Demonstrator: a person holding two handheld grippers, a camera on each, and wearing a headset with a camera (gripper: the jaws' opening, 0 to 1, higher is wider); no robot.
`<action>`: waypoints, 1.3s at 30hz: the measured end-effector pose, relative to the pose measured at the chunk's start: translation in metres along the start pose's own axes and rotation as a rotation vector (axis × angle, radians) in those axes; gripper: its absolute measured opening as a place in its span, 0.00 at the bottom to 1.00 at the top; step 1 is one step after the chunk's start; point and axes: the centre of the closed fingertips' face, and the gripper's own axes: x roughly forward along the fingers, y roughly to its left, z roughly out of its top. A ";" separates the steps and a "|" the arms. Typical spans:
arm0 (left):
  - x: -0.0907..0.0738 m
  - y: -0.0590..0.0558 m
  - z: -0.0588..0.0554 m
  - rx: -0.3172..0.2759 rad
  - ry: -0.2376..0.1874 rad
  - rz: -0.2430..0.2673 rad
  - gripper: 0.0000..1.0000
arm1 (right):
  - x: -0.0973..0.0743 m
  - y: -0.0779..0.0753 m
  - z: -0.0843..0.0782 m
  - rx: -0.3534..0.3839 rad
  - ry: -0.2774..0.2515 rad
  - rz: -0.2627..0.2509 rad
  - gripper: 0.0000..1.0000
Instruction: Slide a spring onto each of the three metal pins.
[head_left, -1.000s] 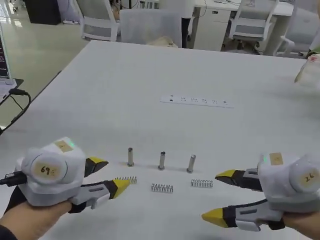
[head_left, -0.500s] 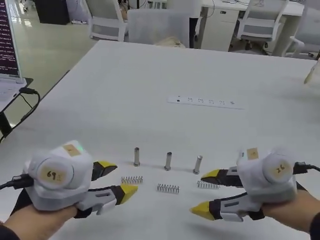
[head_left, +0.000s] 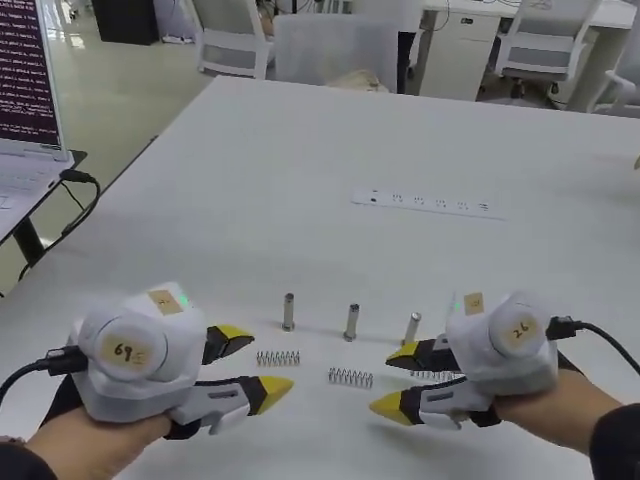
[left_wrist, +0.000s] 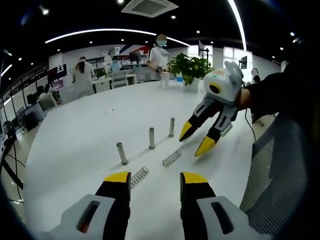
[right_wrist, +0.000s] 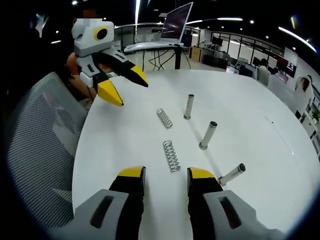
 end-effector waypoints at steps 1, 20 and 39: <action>0.000 0.000 0.000 0.000 0.001 -0.002 0.33 | 0.002 0.001 0.001 -0.002 -0.001 0.003 0.30; 0.003 -0.010 -0.001 0.010 0.013 -0.040 0.30 | 0.026 -0.009 -0.005 -0.014 0.055 -0.003 0.20; 0.005 -0.013 -0.002 0.028 0.018 -0.067 0.28 | 0.033 -0.008 -0.006 -0.052 0.065 -0.023 0.09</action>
